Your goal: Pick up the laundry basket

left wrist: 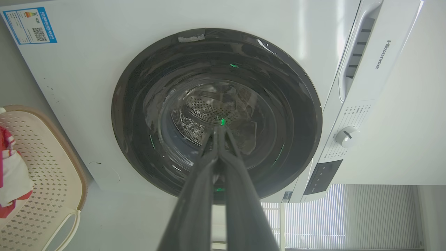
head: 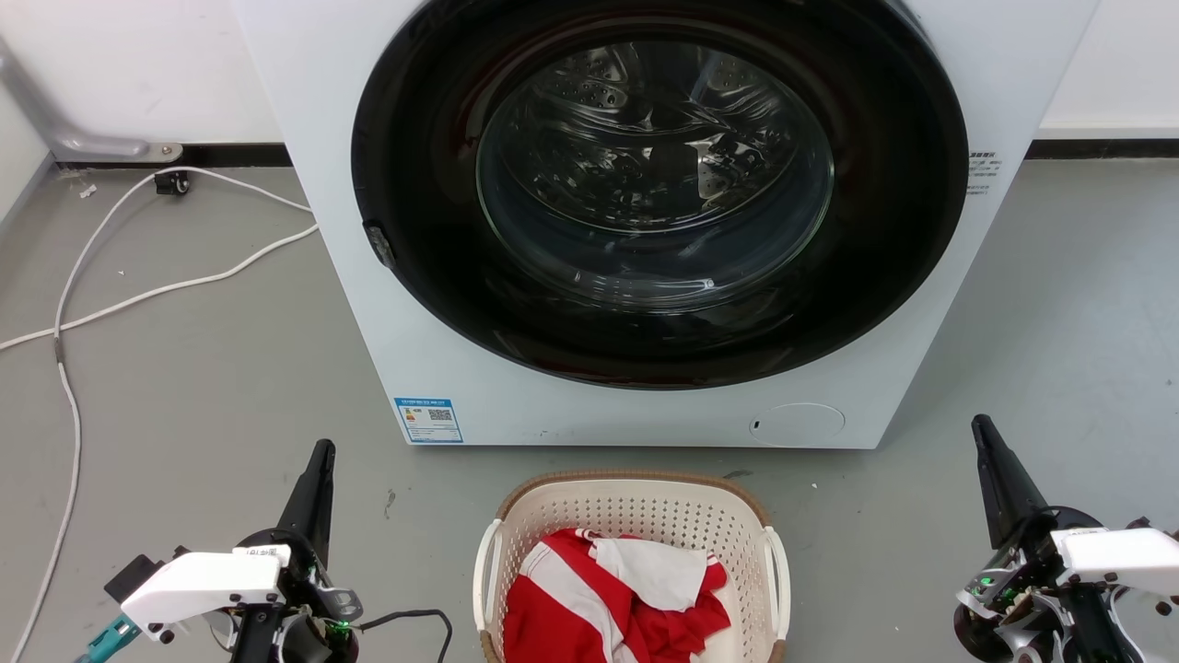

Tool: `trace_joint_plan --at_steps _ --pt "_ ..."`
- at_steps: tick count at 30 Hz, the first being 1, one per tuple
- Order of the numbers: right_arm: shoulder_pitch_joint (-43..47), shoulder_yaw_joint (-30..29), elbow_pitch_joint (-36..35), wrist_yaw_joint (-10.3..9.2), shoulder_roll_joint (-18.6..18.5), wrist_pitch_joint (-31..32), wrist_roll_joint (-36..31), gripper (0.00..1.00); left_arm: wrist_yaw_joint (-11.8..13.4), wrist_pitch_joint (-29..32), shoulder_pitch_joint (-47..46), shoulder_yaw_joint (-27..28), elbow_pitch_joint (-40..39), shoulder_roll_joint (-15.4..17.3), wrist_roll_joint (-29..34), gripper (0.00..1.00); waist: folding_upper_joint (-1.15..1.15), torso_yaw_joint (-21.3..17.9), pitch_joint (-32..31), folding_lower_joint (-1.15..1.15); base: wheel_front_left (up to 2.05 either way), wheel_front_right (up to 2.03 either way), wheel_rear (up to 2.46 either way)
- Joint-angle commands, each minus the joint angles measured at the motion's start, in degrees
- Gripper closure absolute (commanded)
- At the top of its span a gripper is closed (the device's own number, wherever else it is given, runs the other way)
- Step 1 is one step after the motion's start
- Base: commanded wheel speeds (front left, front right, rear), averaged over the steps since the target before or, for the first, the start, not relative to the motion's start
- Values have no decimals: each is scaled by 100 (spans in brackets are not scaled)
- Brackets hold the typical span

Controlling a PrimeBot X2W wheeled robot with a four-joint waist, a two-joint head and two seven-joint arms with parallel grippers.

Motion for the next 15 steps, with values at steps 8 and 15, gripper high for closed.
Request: trace_joint_plan --at_steps 8,15 --pt "-56 -8 4 0 -1 10 15 100 -21 18 -59 21 7 -12 39 100 0 0 0 0 0 0 0" --pt "-57 -8 5 0 -1 11 14 100 -22 24 -60 25 8 -16 41 100 0 0 0 0 0 0 0"
